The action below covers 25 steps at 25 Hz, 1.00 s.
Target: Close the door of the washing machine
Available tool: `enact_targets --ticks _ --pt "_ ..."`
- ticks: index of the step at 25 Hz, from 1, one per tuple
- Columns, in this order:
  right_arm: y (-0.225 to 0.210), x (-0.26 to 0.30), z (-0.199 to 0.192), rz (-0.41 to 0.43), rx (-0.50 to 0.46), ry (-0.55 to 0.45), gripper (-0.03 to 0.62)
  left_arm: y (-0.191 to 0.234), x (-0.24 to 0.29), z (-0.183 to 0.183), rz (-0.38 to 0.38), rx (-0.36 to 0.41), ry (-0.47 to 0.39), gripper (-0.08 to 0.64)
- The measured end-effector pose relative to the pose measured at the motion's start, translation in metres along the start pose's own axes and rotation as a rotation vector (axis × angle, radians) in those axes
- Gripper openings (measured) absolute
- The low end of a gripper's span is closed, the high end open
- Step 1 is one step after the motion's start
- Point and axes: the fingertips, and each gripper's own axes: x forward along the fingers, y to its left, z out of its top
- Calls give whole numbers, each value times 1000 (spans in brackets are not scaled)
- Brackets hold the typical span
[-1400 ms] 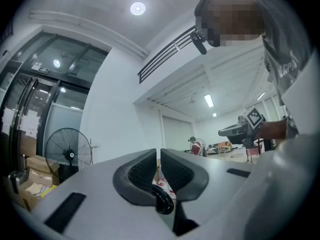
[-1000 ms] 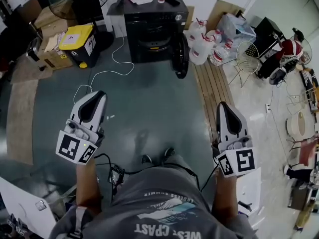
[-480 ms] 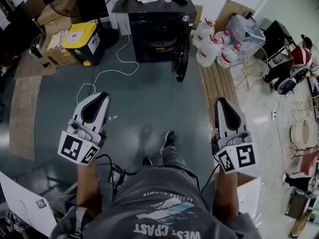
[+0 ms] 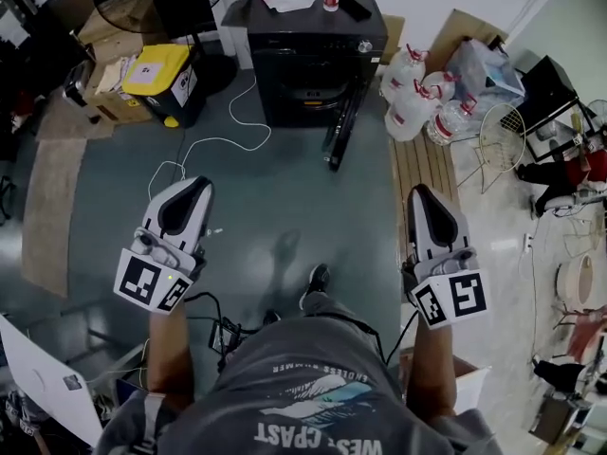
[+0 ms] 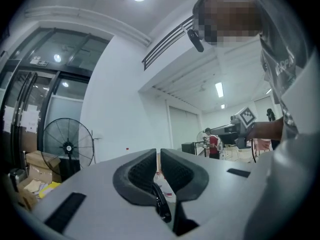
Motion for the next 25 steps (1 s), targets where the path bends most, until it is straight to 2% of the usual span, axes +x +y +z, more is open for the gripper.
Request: enact_targets --ticks 14,21,25 --pt "-77 90 -2 130 -10 8 32 21 87 -11 110 5 28 38" --pt "-82 131 -12 153 4 32 32 45 107 -22 123 -14 47 38" --pt "-86 158 -17 137 -3 37 32 67 129 -35 97 -30 45 38"
